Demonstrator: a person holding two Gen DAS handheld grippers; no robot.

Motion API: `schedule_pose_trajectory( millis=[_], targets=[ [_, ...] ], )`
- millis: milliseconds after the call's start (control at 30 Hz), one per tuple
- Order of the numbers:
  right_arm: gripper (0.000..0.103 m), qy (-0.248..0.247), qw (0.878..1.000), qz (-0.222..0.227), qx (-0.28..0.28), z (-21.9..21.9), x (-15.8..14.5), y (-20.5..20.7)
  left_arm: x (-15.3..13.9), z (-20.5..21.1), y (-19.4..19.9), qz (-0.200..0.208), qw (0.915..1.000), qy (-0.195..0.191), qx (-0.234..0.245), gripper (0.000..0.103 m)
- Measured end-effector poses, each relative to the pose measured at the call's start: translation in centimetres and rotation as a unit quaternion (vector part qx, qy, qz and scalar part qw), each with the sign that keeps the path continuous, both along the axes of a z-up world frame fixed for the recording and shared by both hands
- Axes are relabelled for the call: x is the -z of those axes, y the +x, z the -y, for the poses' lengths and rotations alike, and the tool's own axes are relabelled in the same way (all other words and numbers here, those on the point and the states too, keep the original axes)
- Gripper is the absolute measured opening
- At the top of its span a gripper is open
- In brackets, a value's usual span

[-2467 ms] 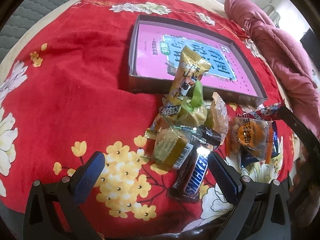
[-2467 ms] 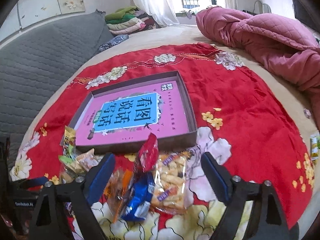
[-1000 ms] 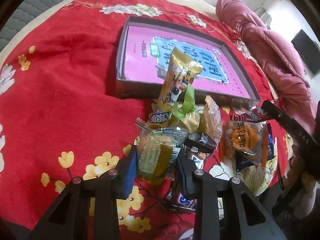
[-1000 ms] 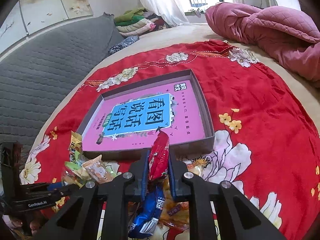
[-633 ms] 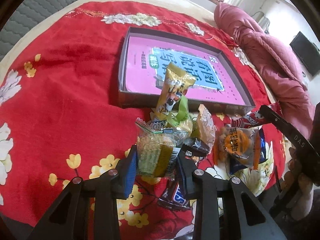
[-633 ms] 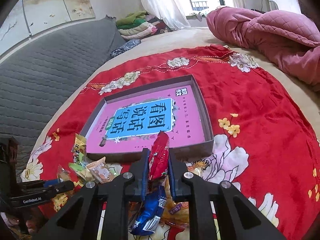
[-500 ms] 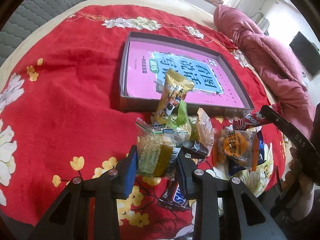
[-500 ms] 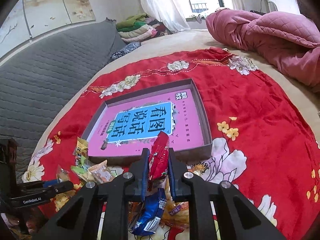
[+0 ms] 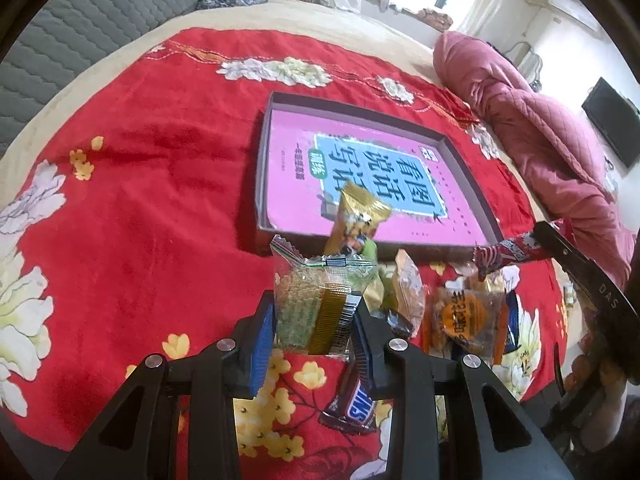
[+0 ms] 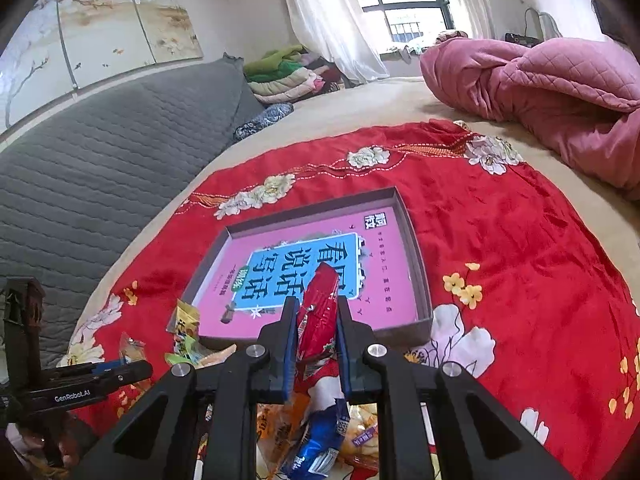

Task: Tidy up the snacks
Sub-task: 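Carry the red wrapper and cake packet into the tray, opening both tools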

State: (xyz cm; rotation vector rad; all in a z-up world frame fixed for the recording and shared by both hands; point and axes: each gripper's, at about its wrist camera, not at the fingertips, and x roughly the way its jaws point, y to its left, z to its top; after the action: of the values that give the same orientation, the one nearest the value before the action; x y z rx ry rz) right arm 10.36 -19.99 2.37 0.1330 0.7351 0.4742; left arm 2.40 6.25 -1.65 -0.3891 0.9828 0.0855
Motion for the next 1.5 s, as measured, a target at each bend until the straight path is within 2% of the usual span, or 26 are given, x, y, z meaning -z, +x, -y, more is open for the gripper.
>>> schedule_pose_trajectory(
  millis=[333, 667, 1100, 1500],
  targets=[
    [0.017, 0.019, 1.0, 0.008, 0.002, 0.1, -0.6, 0.7, -0.9, -1.2, 1.2, 0.014, 0.9996, 0.001, -0.023, 0.036],
    [0.017, 0.04, 0.999, 0.003, 0.006, 0.0, -0.1, 1.9, -1.2, -2.8, 4.0, 0.025, 0.9987, 0.011, -0.043, 0.036],
    [0.017, 0.06, 0.998, -0.006, 0.029, 0.9, 0.6, 3.3, -0.8, -3.2, 7.9, 0.033, 0.9984, 0.015, -0.043, 0.036],
    [0.017, 0.062, 0.997, -0.026, 0.039, 1.4, 1.9, 4.3, 0.5, -3.1, 11.4, 0.017, 0.9993, 0.009, -0.033, 0.036]
  ],
)
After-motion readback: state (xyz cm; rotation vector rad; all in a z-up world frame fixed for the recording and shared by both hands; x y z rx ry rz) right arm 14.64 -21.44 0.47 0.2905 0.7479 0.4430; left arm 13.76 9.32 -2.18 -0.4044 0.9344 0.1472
